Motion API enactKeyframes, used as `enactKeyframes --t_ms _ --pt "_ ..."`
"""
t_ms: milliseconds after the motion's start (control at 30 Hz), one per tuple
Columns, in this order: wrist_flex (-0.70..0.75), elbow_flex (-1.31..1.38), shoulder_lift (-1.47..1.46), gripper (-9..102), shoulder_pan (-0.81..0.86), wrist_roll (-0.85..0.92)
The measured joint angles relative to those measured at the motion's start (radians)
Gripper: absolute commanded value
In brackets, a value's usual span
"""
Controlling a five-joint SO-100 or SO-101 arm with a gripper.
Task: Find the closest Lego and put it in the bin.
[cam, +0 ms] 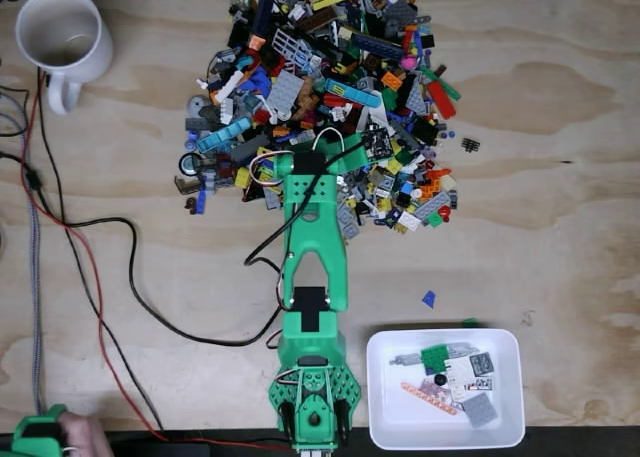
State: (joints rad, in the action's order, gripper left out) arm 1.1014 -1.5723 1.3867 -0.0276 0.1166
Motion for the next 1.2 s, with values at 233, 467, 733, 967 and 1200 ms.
enactKeyframes --t_ms 233,467,733,967,1200 --pt "-0.049 0.000 -0.014 17 0.000 -0.002" --pt "-0.064 -0.009 -0.034 15 0.000 0.006" --pt "-0.100 -0.043 -0.046 9 -0.025 0.006" --pt "-0.129 -0.069 -0.044 0 -0.025 0.006" --pt "-0.048 -0.028 -0.046 0 -0.025 0.057"
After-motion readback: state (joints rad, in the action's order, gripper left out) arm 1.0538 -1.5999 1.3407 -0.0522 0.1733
